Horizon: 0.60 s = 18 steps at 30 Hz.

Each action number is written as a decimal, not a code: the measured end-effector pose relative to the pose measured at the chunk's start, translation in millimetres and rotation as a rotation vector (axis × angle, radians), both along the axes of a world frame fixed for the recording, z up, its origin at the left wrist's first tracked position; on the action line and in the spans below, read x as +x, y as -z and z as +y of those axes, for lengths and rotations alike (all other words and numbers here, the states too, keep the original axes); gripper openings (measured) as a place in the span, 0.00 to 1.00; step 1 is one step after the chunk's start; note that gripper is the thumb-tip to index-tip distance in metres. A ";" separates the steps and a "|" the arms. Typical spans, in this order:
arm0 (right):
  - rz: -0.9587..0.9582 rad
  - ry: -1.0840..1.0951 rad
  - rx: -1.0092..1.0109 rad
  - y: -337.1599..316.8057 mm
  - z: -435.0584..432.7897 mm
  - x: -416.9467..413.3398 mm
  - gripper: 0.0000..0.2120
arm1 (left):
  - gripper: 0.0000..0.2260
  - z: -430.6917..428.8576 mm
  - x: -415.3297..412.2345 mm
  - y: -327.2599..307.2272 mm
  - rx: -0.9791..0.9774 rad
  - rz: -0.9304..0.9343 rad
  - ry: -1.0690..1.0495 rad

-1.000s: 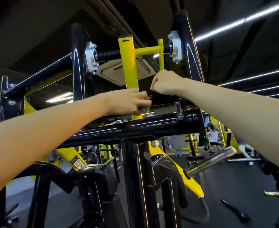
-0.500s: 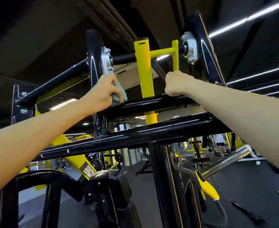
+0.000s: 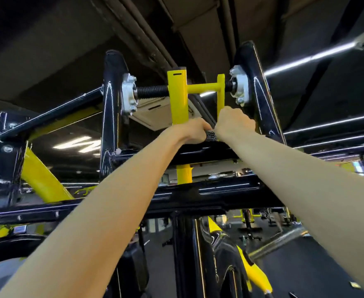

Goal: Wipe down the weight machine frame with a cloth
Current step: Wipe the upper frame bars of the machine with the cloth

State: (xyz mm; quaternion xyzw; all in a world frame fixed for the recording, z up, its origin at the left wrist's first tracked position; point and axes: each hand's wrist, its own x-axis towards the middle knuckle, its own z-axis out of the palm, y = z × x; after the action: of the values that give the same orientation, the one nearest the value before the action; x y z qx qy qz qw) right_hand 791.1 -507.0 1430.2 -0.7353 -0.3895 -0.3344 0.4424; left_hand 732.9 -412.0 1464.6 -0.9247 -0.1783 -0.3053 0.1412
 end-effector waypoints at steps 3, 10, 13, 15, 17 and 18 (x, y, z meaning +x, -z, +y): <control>0.044 0.007 0.067 -4.9 1.0 5.6 0.19 | 0.09 -18.2 19.6 0.0 0.034 -0.042 0.040; -0.036 0.018 0.246 -6.8 3.0 8.5 0.16 | 0.09 -28.0 3.5 13.4 0.023 -0.114 0.145; -0.023 -0.193 0.317 -4.5 -7.9 1.9 0.16 | 0.15 -35.0 -46.5 8.9 -0.192 0.127 0.177; -0.019 -0.325 0.301 -4.2 -11.4 -9.2 0.14 | 0.15 -28.4 -84.0 11.1 -0.319 0.153 0.163; -0.031 -0.450 0.178 -5.9 -9.3 -28.5 0.09 | 0.15 -12.7 -115.9 21.5 -0.408 0.008 0.170; -0.018 -0.527 0.081 -6.7 -7.0 -45.9 0.10 | 0.14 -3.9 -132.8 27.0 -0.470 -0.084 0.195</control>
State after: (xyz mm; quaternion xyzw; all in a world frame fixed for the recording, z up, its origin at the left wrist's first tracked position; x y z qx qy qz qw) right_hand 745.2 -514.0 1436.8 -0.5874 -0.5576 -0.2294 0.5398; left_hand 600.1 -415.9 1437.6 -0.9315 -0.1602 -0.3056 -0.1153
